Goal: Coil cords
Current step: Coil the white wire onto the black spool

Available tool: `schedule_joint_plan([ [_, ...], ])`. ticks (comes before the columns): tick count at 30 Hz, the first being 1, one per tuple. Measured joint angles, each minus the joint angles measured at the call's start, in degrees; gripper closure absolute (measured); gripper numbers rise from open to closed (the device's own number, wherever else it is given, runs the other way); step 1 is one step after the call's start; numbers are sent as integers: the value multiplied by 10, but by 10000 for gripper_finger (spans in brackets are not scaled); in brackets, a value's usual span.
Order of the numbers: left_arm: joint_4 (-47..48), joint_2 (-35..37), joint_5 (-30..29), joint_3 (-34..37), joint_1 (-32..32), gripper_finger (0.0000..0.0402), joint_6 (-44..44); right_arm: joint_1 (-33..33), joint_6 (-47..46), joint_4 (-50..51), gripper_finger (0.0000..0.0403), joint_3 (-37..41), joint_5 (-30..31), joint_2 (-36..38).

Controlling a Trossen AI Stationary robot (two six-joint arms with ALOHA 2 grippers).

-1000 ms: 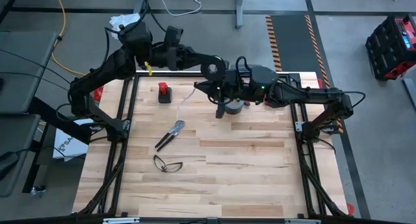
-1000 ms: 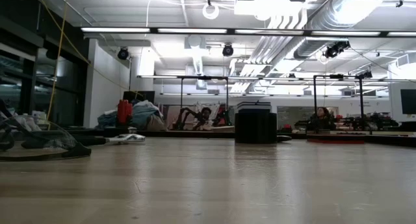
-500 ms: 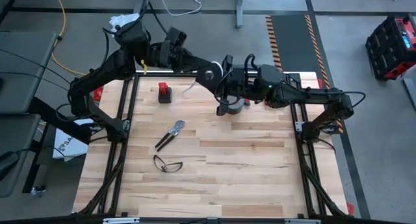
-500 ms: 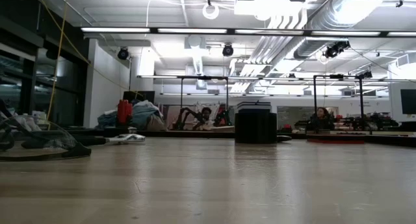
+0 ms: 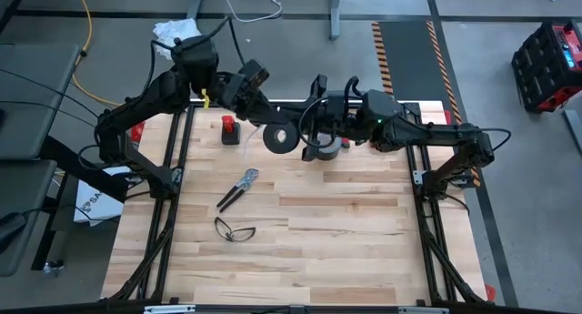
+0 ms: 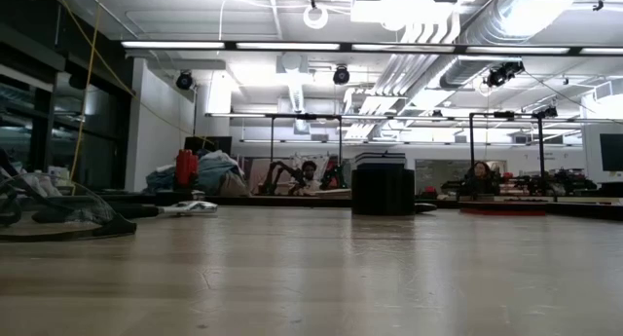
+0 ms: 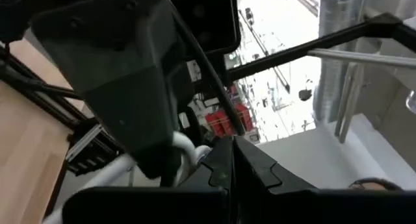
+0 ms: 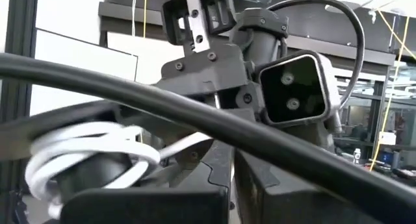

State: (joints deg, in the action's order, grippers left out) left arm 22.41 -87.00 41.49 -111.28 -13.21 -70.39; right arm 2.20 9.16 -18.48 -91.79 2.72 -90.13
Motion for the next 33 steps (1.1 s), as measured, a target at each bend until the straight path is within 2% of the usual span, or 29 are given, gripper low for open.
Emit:
schedule_joint_plan([
  [9,119,15,19,-1,-21,402,74,0,30,30,403,1,4,-1],
  [17,222,33,-1,-1,-51,401,214,9,21,86,403,1,11,-1],
  [23,272,41,-64,-1,-67,402,313,17,28,110,403,0,14,-1],
  [33,288,64,-216,0,-75,402,500,45,11,151,403,-1,38,1],
])
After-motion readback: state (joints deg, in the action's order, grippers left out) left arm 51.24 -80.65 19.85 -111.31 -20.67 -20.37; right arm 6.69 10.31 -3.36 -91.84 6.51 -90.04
